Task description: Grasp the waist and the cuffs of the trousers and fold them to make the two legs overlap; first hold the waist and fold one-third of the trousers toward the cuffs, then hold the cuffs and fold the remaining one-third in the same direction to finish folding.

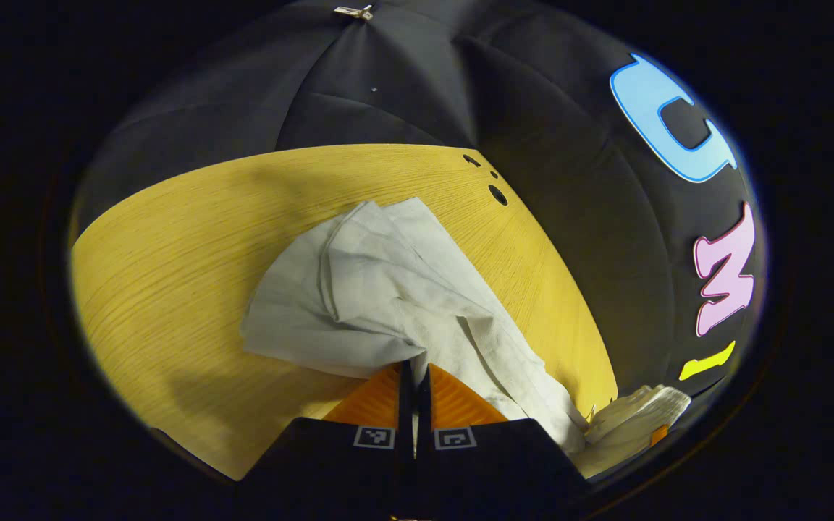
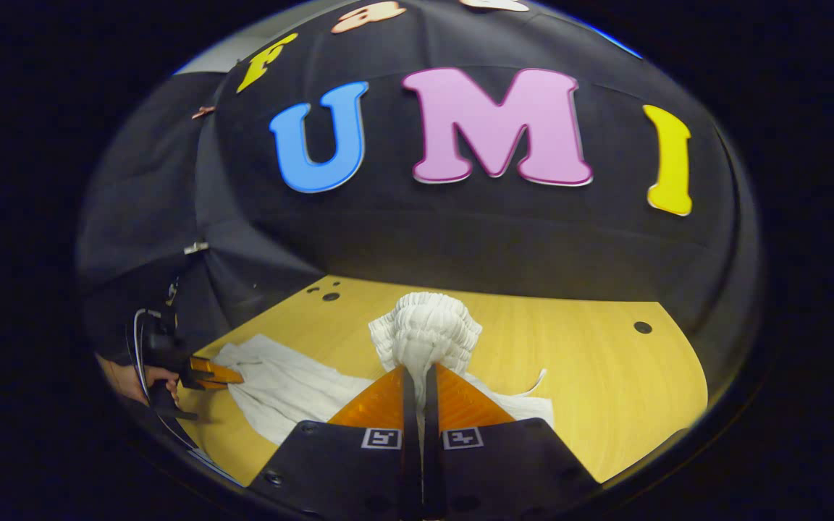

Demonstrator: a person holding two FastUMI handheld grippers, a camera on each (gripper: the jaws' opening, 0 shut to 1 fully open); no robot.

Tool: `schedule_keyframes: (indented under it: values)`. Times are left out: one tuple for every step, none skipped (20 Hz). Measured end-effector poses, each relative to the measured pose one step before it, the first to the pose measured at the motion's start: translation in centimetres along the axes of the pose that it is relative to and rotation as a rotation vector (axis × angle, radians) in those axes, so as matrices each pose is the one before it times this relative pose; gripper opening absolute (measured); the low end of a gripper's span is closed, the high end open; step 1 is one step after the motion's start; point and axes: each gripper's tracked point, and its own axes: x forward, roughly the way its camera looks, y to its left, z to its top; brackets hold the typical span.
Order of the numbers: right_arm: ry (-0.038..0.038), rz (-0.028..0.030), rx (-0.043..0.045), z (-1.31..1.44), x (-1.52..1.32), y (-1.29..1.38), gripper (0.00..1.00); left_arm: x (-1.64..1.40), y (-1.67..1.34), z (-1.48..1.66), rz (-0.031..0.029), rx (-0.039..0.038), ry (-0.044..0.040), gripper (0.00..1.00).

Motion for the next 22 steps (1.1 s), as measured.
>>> schedule_keyframes:
  values:
    - [0.0288,0.01979,-0.03036,-1.061,0.561,1.241,0.06,-0.023,0.002,0.121,-0.00323,-0.00316,0.00152,0.05]
    - [0.02961,0.01768,-0.03047,-1.27,0.817,1.237,0.06,0.069,-0.025,-0.072,-0.00369,-0.00061,0.00187,0.06]
    - [0.03365,0.02313,-0.02737,-1.187,0.658,1.099,0.06,-0.018,-0.012,0.082,-0.00365,0.00003,0.00213,0.06]
    - [0.02516,0.02295,-0.01304,-0.879,0.536,0.926,0.06,0.102,-0.039,-0.066,-0.00297,0.00102,0.0023,0.06]
    - [0.0349,0.03045,-0.00997,-1.1,0.39,0.997,0.06,-0.042,0.029,0.131,-0.00238,0.00027,0.00148,0.06]
    - [0.03351,0.02661,-0.00101,-0.968,0.303,0.914,0.06,-0.002,-0.061,-0.077,-0.00298,-0.00077,0.00151,0.06]
    - [0.03397,0.03043,0.01657,-0.917,0.403,1.027,0.06,-0.036,-0.01,0.144,-0.00414,-0.00116,0.00109,0.06]
    - [0.03163,0.05319,0.04305,-0.829,0.23,1.385,0.07,0.1,-0.042,-0.01,-0.00409,-0.0018,0.00195,0.06]
    - [0.03015,0.02667,0.04329,-0.864,-0.038,0.883,0.17,0.021,0.022,0.102,-0.0035,-0.00166,0.00176,0.06]
    - [0.02059,0.01863,0.03477,-0.683,0.134,0.217,0.24,0.143,-0.042,-0.057,-0.00245,-0.00168,0.0011,0.06]
    - [0.01218,0.02429,0.04402,-0.364,-0.091,0.242,0.34,-0.006,0.013,0.135,-0.00123,-0.00276,0.00037,0.06]
    - [0.0093,0.03378,0.0498,-0.406,0.481,0.782,0.4,0.073,-0.051,-0.003,-0.00003,-0.00293,-0.0004,0.06]
    - [0.00628,0.01772,0.03051,-0.219,0.006,0.497,0.42,-0.036,-0.041,0.093,0.00122,-0.00477,-0.00132,0.06]
    - [0.01309,0.01415,0.02641,-0.314,0.118,0.268,0.58,0.123,-0.015,-0.034,-0.00061,-0.00771,-0.00025,0.06]
    - [0.01698,-0.00225,0.01386,-0.461,-0.159,-0.113,0.6,-0.048,-0.084,0.113,-0.00194,-0.01134,-0.0003,0.06]
    - [0.01305,-0.00822,0.00566,-0.54,-0.111,-0.323,0.74,-0.021,-0.213,0.099,-0.00555,-0.01159,-0.00237,0.06]
    - [0.00447,-0.01802,0.00242,-0.432,-0.12,-0.517,0.87,-0.281,-0.4,0.423,-0.01103,-0.00514,-0.00948,0.06]
    - [-0.00507,-0.01057,0.01018,-0.108,-0.223,-0.46,0.78,-0.265,-0.5,0.28,-0.01275,0.00473,-0.01298,0.06]
    - [-0.01051,-0.00968,0.01856,0.078,-0.446,-0.392,0.78,-0.36,-0.673,0.425,-0.01528,0.0128,-0.01387,0.06]
    - [-0.01768,-0.00873,0.02365,0.206,-0.754,-0.465,0.78,-0.205,-0.833,0.221,-0.0149,0.01744,-0.01075,0.06]
    - [-0.01562,-0.01329,0.02212,0.29,-0.844,-0.647,0.78,-0.28,-0.776,0.314,-0.01334,0.01962,-0.00953,0.02]
    - [-0.01938,-0.02185,0.01495,0.372,-0.829,-0.938,0.79,-0.122,-1.01,0.257,-0.01527,0.02033,-0.00919,0.06]
